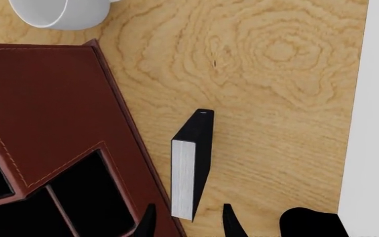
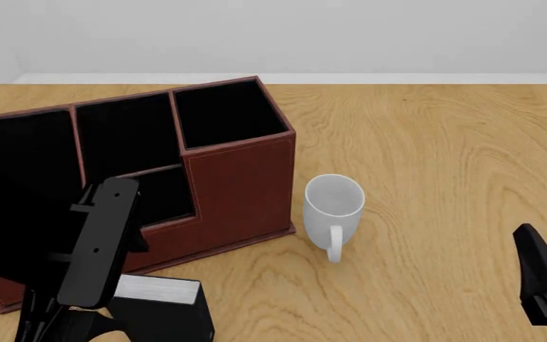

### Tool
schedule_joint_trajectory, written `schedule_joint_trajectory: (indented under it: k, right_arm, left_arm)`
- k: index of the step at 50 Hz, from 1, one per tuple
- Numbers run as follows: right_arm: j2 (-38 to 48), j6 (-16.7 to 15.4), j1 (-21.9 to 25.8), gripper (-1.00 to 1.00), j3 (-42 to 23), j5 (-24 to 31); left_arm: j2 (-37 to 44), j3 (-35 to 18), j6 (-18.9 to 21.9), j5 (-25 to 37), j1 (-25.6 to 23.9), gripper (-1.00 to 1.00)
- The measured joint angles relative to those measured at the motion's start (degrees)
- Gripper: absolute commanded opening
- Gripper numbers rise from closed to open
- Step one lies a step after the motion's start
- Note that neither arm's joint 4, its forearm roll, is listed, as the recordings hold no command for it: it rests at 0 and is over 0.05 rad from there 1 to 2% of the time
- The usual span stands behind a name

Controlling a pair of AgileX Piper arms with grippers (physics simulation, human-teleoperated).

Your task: Pick up the book and place it in the front compartment of the caddy.

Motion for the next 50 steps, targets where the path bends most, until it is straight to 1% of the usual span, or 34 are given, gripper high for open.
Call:
schedule_joint_trajectory:
  k: [6,10,26,38,39,45,50]
  right_arm:
    - [0.2,-0.1,-0.1,1.00,0.0,0.0]
    - [0.4,-0.2,-0.2,1.00,0.1,-0.2]
    - [3.3,-0.6,-0.3,1.00,0.1,-1.9]
    - [6.8,-0.9,-0.2,1.00,0.1,-4.5]
    - [7.2,-1.0,-0.2,1.00,0.1,-4.8]
    - [8.9,-1.1,-0.2,1.00,0.1,-6.0]
    - [9.5,-1.1,-0.1,1.00,0.1,-6.5]
  left_arm:
    - [0.2,1.8,-0.8,-1.6,-0.5,1.00]
    - [1.1,3.2,-0.6,-3.9,0.0,1.00]
    - [9.1,8.8,3.8,-18.1,5.8,1.00]
    - [14.9,12.7,4.2,-26.1,7.2,1.00]
    - [15.3,12.8,4.3,-26.6,7.3,-1.00]
    - [14.3,13.7,3.7,-27.1,6.3,-1.00]
    - [13.1,13.6,1.8,-25.1,5.0,-1.00]
